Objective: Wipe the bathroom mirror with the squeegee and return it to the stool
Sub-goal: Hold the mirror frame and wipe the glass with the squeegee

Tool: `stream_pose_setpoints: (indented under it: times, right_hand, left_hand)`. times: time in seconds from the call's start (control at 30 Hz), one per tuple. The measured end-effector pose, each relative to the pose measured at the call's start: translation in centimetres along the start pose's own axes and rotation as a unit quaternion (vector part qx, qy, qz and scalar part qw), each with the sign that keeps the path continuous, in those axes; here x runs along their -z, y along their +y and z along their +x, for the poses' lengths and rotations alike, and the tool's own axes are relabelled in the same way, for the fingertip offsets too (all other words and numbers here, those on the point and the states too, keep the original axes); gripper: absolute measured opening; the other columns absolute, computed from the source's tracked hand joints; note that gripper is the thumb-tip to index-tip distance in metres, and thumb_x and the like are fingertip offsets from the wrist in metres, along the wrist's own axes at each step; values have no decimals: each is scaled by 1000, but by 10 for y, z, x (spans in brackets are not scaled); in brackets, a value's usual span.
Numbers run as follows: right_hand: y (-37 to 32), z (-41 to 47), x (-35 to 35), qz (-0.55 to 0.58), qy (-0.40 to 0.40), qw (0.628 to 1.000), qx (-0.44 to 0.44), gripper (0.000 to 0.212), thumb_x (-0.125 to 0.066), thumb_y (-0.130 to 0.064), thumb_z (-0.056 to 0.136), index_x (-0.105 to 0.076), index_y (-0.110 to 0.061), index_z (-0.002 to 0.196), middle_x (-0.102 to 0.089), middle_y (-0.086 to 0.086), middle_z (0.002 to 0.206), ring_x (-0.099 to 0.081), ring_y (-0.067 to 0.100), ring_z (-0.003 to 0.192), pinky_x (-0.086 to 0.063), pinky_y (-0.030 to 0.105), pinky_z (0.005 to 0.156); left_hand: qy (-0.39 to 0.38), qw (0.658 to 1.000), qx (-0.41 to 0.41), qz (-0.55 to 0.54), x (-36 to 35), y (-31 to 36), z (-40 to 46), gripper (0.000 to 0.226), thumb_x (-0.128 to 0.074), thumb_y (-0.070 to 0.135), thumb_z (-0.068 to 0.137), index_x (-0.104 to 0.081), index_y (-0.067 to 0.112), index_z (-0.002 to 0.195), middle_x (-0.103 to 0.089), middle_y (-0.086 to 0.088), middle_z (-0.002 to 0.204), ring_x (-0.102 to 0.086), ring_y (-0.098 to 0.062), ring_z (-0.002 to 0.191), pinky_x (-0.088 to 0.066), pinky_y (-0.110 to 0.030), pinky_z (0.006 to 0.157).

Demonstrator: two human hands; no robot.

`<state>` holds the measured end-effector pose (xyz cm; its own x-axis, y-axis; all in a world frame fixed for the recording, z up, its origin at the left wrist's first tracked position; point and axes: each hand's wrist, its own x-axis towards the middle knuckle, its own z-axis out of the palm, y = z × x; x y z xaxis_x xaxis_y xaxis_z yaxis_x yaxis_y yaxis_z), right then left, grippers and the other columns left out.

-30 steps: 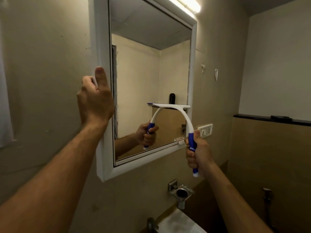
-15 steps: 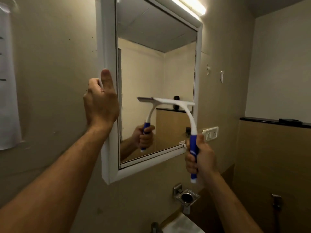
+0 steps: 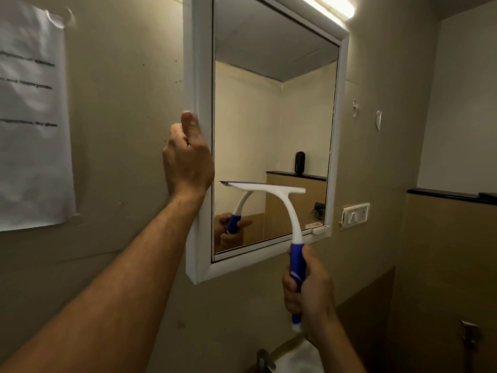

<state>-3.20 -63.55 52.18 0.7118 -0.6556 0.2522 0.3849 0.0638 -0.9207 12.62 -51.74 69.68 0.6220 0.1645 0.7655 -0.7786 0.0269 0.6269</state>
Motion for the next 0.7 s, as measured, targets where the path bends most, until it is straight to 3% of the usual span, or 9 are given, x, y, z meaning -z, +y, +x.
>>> stream_pose_setpoints:
  times: [0.1,0.23,0.4,0.53,0.7]
  right_hand:
    - [-24,5,-1,47,-37,997,45,44,-44,-53,84,-50,-14,104,-44,-1,54,-34,12,39,-28,23,36]
    - [-44,14,-23,2,-63,993,101,22,-37,-42,99,-57,-37,108,-51,-3,55,-38,10,41,-31,22,37]
    - [-23,4,-20,-38,-17,995,94,30,-38,-41,97,-54,-38,122,-52,-2,55,-40,11,42,-33,24,38]
    - [1,-14,-8,-46,-12,997,64,45,-43,-52,80,-61,-34,118,-51,2,55,-38,11,39,-32,23,37]
    - [-5,-16,-14,-27,-13,998,63,48,-45,-56,75,-58,-37,118,-53,-2,55,-40,9,39,-33,22,35]
  left_hand:
    - [1,1000,-1,-7,0,-1,1,50,-18,51,101,-53,16,95,-51,5,71,-49,-3,61,-33,-18,50]
    - [-6,1000,2,-22,0,-1,1,51,-19,50,101,-53,13,93,-45,5,65,-44,-6,55,-36,-20,48]
    - [-7,1000,2,-19,0,-3,2,51,-20,49,101,-53,11,93,-44,6,63,-43,-3,51,-31,-8,38]
    - [-5,1000,0,-22,-1,-1,1,50,-21,48,102,-53,10,92,-43,6,63,-42,-5,53,-34,-18,47]
    - [-14,1000,-2,-28,0,-2,2,51,-21,48,102,-53,11,92,-43,7,63,-42,-5,53,-34,-18,48]
